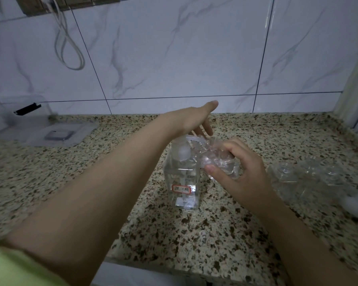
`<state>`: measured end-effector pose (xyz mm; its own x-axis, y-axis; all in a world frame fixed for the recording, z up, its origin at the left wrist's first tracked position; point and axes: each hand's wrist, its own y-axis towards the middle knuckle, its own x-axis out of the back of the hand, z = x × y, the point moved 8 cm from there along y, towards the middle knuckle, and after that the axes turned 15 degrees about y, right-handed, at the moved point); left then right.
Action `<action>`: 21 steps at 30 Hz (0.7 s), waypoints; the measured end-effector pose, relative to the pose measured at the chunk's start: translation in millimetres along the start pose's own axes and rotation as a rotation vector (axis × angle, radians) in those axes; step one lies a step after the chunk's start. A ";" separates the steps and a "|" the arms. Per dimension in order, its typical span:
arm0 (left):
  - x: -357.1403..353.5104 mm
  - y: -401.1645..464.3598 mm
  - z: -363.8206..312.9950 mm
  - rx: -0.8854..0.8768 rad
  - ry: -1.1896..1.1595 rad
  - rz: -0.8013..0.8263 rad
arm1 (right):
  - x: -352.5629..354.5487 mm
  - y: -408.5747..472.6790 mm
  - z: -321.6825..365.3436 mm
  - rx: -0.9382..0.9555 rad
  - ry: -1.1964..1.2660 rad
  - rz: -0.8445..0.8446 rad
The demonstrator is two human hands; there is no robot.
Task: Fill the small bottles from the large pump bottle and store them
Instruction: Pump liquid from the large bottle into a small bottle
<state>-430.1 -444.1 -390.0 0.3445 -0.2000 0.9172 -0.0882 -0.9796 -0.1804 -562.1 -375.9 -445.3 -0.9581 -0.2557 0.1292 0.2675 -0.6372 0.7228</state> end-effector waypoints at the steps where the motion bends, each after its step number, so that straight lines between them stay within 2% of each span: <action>1: 0.7 -0.1 0.3 -0.002 0.008 -0.009 | 0.2 -0.3 -0.4 -0.004 0.003 -0.002; 7: 0.3 -0.1 2.1 0.000 0.025 -0.022 | 2.7 -1.0 -3.6 -0.006 -0.033 -0.018; 12: 6.7 -5.1 -5.2 -0.009 0.083 -0.110 | 3.2 -0.6 -3.3 0.013 -0.035 -0.022; 16: 28.9 -15.4 -11.3 -0.046 0.010 -0.290 | 4.0 0.9 0.1 0.018 -0.002 -0.032; 21: 45.0 -27.7 -20.3 -0.060 0.175 -0.502 | 4.2 2.0 4.9 0.049 -0.003 -0.022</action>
<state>-431.1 -425.6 -336.5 0.1971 0.3038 0.9321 -0.0077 -0.9503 0.3113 -566.0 -374.7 -440.1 -0.9640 -0.2396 0.1150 0.2410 -0.6061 0.7580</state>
